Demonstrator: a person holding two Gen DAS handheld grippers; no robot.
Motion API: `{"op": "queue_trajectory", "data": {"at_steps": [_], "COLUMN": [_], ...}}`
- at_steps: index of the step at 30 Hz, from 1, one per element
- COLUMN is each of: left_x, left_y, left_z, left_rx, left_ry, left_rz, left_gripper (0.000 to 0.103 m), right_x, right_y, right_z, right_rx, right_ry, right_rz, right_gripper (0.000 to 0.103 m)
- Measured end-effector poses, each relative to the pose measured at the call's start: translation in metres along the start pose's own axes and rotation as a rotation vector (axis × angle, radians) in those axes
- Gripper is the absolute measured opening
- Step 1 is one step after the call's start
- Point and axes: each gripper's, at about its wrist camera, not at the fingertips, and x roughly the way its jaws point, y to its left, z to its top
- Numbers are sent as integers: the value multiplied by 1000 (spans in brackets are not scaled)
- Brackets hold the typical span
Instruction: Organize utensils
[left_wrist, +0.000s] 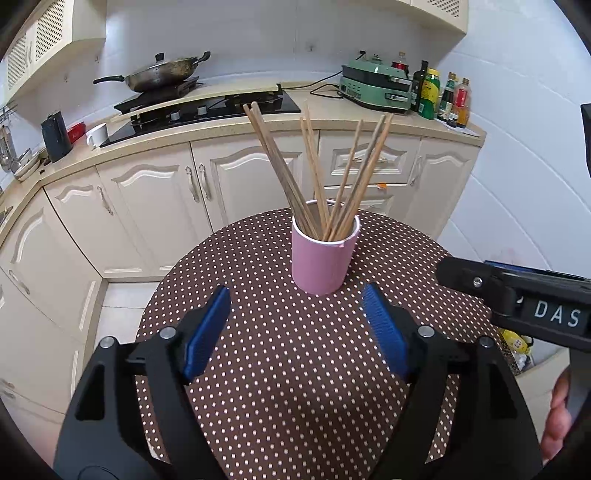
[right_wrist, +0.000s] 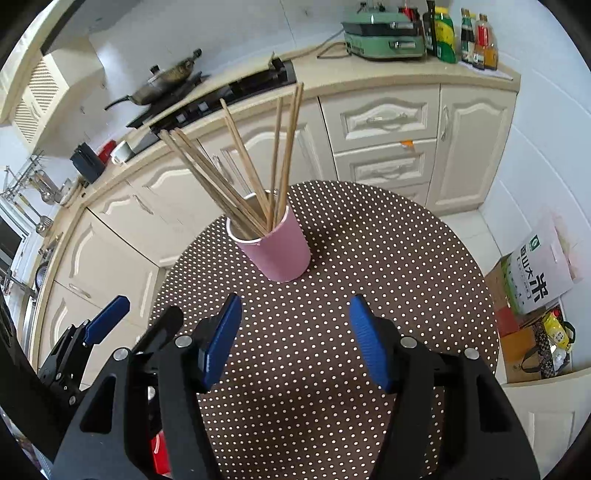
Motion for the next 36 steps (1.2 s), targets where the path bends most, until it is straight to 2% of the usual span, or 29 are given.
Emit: {"op": "queue_trajectory", "data": {"at_steps": [7, 10, 20, 28, 36], "left_x": [-30, -44, -94, -127, -154], "left_y": [-6, -10, -20, -22, -23], "left_z": [2, 0, -6, -14, -15], "left_rx": [3, 2, -12, -46, -43], "left_ry": [-19, -57, -165, -209, -244], "left_rz": [-3, -5, 56, 73, 91], "left_gripper": [80, 80, 81, 81, 81], "right_x": [-38, -54, -99, -136, -151], "right_y": [0, 0, 10, 8, 0], "right_z": [-16, -21, -35, -51, -55], "right_rx": [-39, -53, -151, -172, -145], "right_ry": [-116, -165, -289, -354, -351], "right_rz": [-51, -43, -3, -15, -5], "right_gripper": [58, 58, 58, 58, 59]}}
